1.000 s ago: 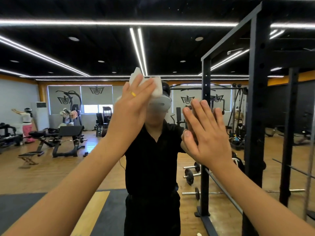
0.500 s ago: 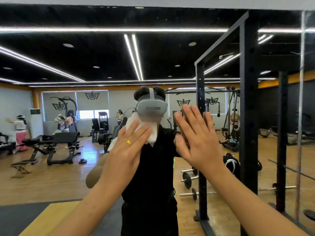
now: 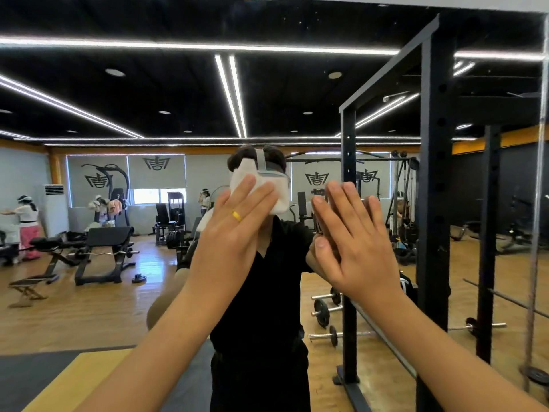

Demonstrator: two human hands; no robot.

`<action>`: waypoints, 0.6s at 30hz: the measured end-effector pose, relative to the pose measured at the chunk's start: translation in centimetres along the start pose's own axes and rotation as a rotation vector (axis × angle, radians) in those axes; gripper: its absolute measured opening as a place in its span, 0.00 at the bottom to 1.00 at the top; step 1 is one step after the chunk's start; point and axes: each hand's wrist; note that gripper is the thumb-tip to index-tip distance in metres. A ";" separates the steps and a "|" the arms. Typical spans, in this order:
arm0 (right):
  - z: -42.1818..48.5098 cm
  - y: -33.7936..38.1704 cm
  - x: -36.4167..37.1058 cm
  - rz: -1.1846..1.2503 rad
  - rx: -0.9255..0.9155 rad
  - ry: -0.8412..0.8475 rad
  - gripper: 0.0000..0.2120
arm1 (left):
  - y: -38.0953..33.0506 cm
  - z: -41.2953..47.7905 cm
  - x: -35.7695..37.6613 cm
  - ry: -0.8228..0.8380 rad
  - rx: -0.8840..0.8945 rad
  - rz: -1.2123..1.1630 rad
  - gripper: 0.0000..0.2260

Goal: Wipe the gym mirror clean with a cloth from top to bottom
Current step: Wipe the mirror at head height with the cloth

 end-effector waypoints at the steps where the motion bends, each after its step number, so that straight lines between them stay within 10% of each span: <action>1: 0.0 0.0 0.0 -0.003 0.002 0.003 0.28 | 0.4 -0.9 -0.5 0.033 0.023 0.008 0.17; 9: 0.0 0.0 0.1 -0.028 -0.002 0.012 0.28 | 6.7 2.9 -7.8 0.022 -0.247 0.183 0.18; 18: 0.1 0.2 -0.2 -0.044 0.016 0.022 0.28 | 2.5 6.5 -1.9 -0.020 0.042 -0.011 0.25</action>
Point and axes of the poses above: each hand's wrist, its own z-axis towards the middle knuckle, its own x-axis out of the palm, y = z × x, and after that the axes turned 1 degree about x, right-handed
